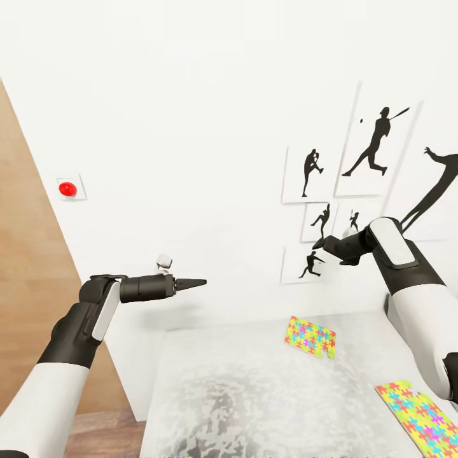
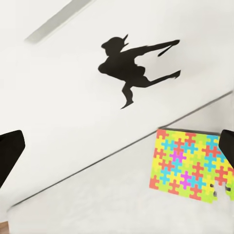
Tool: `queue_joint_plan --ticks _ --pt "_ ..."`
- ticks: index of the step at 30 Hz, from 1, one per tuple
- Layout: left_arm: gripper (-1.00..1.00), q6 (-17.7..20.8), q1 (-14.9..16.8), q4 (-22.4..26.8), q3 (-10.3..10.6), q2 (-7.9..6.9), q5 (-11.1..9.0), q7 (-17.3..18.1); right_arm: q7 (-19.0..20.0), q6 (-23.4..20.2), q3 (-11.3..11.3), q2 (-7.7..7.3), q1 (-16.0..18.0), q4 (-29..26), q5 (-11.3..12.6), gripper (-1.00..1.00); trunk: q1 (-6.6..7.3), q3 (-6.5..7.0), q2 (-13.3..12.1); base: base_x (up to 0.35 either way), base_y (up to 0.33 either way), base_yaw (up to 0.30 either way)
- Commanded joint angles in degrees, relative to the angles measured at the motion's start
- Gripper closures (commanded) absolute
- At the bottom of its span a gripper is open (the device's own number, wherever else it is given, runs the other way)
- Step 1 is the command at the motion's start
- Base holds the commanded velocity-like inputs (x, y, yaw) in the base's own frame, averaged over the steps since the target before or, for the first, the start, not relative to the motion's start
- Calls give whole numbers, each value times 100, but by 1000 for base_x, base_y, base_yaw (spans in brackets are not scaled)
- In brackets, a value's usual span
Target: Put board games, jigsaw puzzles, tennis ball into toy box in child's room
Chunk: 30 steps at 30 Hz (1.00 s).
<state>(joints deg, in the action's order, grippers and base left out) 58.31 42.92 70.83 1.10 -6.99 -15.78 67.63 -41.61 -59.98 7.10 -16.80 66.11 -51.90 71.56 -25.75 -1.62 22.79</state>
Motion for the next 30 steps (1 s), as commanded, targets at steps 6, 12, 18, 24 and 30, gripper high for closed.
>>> queue_joint_plan --ticks 6,12,18,24,30 --pt "-100 39 7 1 -8 -4 -18 4 -58 -2 25 -7 7 -4 60 -100 -3 -14 13 -17 0 0" --pt "-100 40 6 1 -12 -4 -21 4 -58 -2 27 -5 7 -4 60 -100 -3 -14 13 -3 0 0" --pt "-100 40 6 1 -10 -4 -21 4 -58 -2 27 -3 5 -4 60 -100 -3 -14 13 0 0 0" --pt "-100 40 6 1 -14 -4 -20 4 -58 -2 28 1 7 -4 61 -100 -3 -14 13 0 0 0" --pt "-100 40 6 1 -28 -6 -17 4 -58 -2 21 1 7 -4 61 -100 -3 -14 13 0 0 0"
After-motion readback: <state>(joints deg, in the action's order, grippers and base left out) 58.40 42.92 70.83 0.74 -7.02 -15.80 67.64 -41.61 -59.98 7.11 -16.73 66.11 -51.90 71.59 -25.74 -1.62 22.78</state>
